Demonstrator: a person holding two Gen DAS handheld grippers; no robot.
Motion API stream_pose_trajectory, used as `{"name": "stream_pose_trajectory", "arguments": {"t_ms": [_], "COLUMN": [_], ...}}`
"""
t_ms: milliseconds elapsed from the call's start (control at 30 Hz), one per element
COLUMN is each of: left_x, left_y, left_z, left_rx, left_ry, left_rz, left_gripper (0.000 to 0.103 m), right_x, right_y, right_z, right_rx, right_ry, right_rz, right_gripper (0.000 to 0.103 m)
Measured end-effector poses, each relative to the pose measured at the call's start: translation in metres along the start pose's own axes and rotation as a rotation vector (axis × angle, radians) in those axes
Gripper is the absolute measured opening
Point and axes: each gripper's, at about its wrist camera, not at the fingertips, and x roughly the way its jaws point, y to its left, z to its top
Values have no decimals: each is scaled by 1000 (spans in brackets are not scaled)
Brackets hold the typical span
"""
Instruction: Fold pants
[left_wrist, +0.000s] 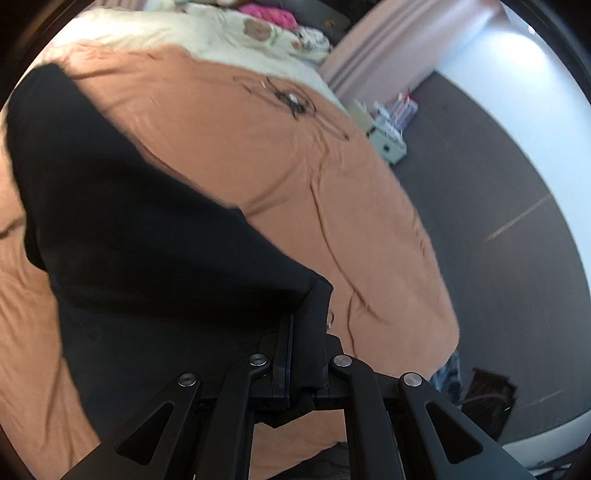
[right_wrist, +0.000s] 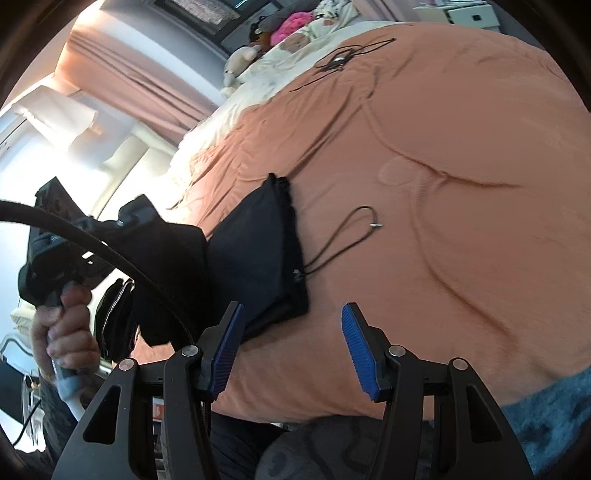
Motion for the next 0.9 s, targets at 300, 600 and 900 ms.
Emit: {"name": "stream_pose_trajectory", "arguments": {"t_ms": [300,600,900], "left_x": [51,59,57], "left_y": [-8,-9,-11], "left_z": [-34,-40,-67], "left_rx": [27,53,80], "left_ry": [135,169,213], "left_rz": [13,21,10], "left_gripper": [6,6,6], "right_x": [-14,-12,-11], "right_y": [-10,-4,-6], "right_z": [-7,-7,-8], "right_rx": [31,33,42], "right_ry": [14,23,26], "right_rz": [-21,-21,-29], "right_gripper": [53,53,53]}}
